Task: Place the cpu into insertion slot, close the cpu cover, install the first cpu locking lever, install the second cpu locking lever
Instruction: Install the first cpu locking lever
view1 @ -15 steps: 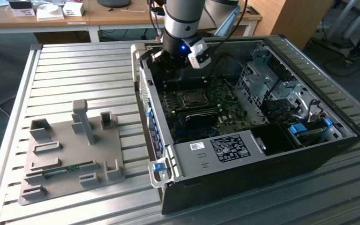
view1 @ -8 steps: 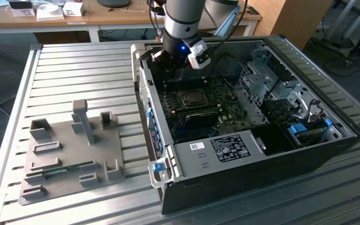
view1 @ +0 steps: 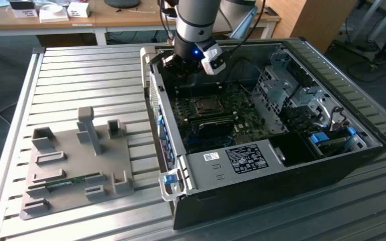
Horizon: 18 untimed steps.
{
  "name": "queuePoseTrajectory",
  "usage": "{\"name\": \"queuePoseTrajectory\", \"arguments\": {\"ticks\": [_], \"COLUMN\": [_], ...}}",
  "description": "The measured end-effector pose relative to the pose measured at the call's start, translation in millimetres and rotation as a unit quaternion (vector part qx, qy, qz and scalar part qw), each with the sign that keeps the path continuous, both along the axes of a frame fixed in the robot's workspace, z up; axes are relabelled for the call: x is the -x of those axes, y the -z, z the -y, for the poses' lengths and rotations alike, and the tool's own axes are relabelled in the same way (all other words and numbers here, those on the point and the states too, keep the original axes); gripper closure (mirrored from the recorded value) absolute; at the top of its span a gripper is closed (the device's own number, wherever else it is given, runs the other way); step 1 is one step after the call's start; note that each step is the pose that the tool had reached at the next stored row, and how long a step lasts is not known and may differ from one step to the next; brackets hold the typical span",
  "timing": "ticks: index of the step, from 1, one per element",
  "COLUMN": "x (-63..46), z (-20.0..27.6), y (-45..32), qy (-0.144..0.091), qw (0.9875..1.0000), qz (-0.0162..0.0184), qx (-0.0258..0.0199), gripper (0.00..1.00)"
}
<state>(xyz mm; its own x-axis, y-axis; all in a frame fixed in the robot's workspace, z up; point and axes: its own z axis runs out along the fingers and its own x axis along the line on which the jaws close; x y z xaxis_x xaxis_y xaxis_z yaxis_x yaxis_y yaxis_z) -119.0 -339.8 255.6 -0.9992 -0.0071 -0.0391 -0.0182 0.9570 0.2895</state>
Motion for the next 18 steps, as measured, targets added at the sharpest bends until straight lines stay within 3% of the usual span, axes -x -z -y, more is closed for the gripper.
{"name": "queuePoseTrajectory", "arguments": {"ticks": [8, 18], "x": [-7.8, -32.7], "z": [0.0, 0.0], "y": [0.5, 1.1], "qy": [0.000, 0.000], "qw": [1.0000, 1.0000], "qz": [0.0000, 0.0000], "qx": [0.0000, 0.0001], "gripper": [0.89, 0.89]}}
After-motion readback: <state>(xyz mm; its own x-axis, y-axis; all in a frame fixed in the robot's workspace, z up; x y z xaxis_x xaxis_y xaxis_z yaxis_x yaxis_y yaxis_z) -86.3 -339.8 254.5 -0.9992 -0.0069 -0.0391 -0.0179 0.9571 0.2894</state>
